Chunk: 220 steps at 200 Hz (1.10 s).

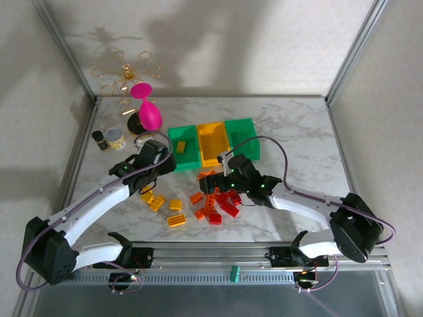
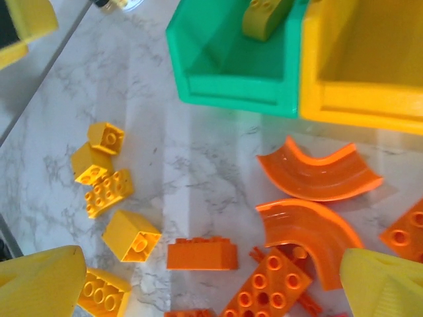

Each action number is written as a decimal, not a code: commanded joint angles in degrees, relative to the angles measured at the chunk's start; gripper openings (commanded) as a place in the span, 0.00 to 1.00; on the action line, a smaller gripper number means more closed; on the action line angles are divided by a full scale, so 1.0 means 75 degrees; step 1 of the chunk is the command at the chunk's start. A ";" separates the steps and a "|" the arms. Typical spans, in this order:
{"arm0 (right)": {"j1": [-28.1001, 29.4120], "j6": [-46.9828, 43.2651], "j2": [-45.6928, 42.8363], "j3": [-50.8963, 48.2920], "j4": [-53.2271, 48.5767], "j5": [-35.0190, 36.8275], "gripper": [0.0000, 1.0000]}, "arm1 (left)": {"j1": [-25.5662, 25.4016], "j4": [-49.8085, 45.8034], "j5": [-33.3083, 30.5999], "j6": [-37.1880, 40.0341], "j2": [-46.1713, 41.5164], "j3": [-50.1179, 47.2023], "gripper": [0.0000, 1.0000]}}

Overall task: Sort the legos into containers by color
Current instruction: Pick up the lego from the middle-left of the table.

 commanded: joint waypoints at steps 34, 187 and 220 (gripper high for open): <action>0.0474 0.0202 0.0875 0.0249 0.0708 0.0112 0.98 | 0.0103 -0.0206 -0.0166 -0.0952 0.0010 -0.1143 0.88; 0.0535 0.0539 0.0992 0.0233 0.0719 0.0387 0.99 | 0.1155 0.1307 0.0276 0.0121 0.2079 -0.1462 0.75; 0.0530 0.0549 0.1012 0.0258 0.0678 0.0377 0.99 | 0.1150 0.1417 0.0219 0.0193 0.2049 -0.1526 0.66</action>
